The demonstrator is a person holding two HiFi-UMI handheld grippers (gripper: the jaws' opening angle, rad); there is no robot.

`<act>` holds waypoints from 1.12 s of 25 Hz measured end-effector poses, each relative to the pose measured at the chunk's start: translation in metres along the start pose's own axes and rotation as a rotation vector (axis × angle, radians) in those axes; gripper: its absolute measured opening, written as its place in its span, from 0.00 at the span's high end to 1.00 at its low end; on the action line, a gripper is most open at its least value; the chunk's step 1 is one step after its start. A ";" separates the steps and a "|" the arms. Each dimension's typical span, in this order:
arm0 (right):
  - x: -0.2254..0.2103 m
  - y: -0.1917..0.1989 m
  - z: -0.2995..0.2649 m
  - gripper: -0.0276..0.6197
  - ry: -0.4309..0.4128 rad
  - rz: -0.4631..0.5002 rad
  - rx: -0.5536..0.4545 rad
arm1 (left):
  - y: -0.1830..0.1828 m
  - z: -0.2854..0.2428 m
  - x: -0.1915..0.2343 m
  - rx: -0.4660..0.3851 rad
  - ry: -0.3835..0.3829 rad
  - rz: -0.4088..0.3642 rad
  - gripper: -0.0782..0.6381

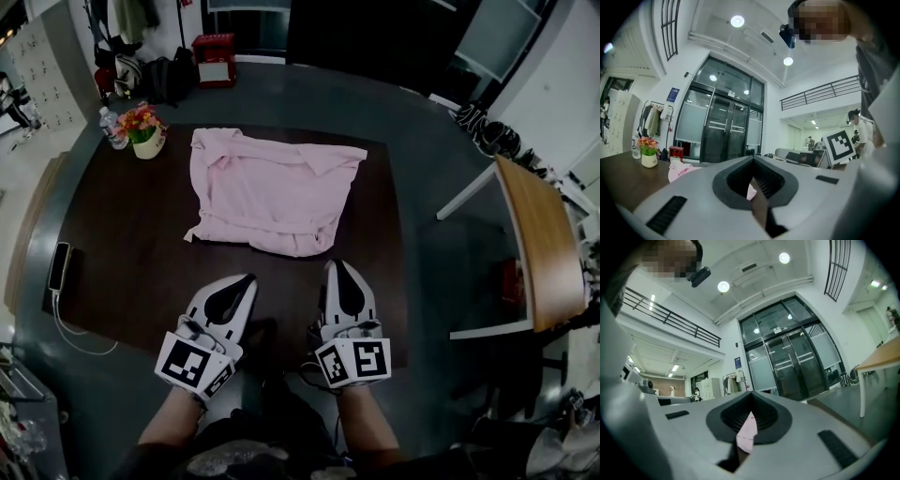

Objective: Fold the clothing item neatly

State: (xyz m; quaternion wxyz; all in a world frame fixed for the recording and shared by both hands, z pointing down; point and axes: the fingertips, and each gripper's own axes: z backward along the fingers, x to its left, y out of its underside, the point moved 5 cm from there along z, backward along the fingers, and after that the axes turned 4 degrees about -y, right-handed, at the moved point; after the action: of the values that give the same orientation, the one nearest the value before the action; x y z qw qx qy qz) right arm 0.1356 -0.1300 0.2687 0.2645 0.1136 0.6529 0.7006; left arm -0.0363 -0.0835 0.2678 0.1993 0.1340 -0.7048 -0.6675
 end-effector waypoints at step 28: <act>0.242 0.009 0.273 0.97 0.026 0.187 0.074 | 0.032 0.323 -0.088 0.004 0.081 0.059 0.88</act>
State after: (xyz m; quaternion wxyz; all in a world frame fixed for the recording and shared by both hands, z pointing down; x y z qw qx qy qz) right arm 0.0695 0.2291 0.2660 0.1849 0.1748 0.6684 0.6990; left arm -0.1045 0.2456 0.2808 0.2471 0.1402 -0.7011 -0.6540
